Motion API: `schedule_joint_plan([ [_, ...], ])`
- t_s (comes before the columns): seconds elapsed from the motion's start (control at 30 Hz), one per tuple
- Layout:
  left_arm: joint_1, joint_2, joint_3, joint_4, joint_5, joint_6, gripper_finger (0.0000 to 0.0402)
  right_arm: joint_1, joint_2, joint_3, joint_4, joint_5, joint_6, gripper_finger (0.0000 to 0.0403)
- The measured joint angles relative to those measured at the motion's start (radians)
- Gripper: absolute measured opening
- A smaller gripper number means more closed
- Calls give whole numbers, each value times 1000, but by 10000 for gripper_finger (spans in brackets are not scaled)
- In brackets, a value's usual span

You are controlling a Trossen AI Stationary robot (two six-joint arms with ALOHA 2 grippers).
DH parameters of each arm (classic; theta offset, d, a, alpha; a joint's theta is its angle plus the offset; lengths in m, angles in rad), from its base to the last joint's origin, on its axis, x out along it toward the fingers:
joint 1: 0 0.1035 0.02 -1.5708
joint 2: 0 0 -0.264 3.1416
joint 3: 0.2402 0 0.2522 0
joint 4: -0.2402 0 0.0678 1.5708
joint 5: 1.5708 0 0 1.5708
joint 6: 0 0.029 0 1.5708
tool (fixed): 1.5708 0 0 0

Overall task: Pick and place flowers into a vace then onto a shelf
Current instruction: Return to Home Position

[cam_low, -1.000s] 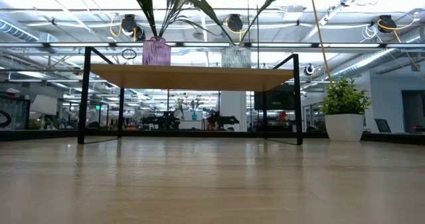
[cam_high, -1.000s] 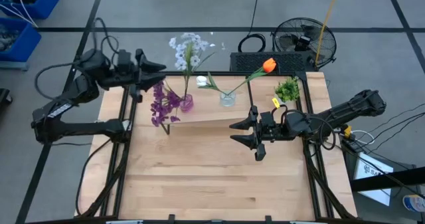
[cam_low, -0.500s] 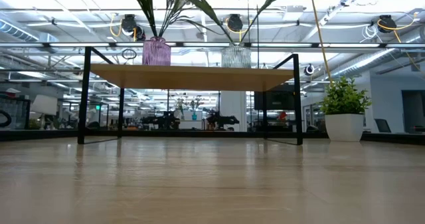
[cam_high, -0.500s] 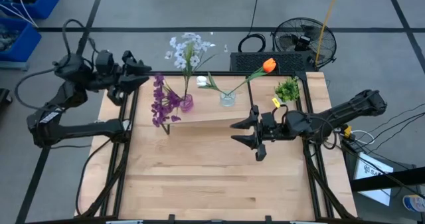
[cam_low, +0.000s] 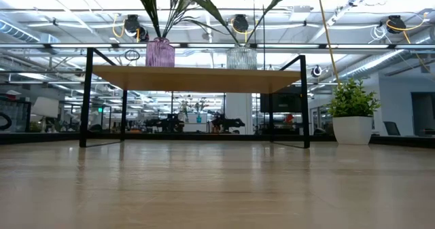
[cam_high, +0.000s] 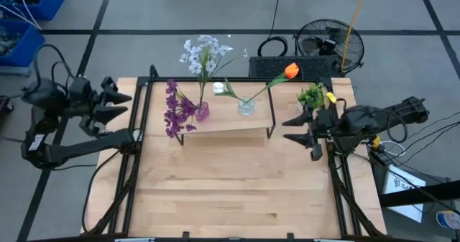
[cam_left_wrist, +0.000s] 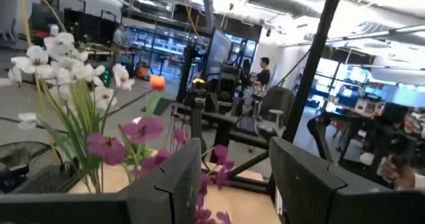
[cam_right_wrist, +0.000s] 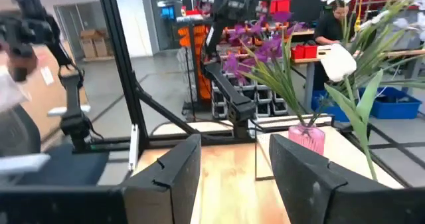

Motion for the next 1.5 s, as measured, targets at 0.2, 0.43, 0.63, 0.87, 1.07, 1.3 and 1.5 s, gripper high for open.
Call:
schedule_joint_plan([
  [0.2,0,-96,-148,133,68,118,184,0,-52,0,-94,-1,113,171],
  [0.43,1,-152,-467,406,101,29,184,-8,-95,-30,-118,1,41,171],
  [0.63,0,-157,-701,829,158,-26,184,-8,-173,-219,62,0,79,171],
  [0.87,0,-158,-868,1160,285,-35,184,-8,-341,-443,294,-3,82,171],
  [1.07,0,-157,-1002,1257,244,-79,184,-8,-438,-572,418,-2,81,171],
  [1.3,1,-156,-1130,1504,157,-101,184,-9,-506,-691,508,-1,82,171],
  [1.5,1,-154,-1129,1533,150,-82,184,-9,-570,-795,609,1,79,171],
])
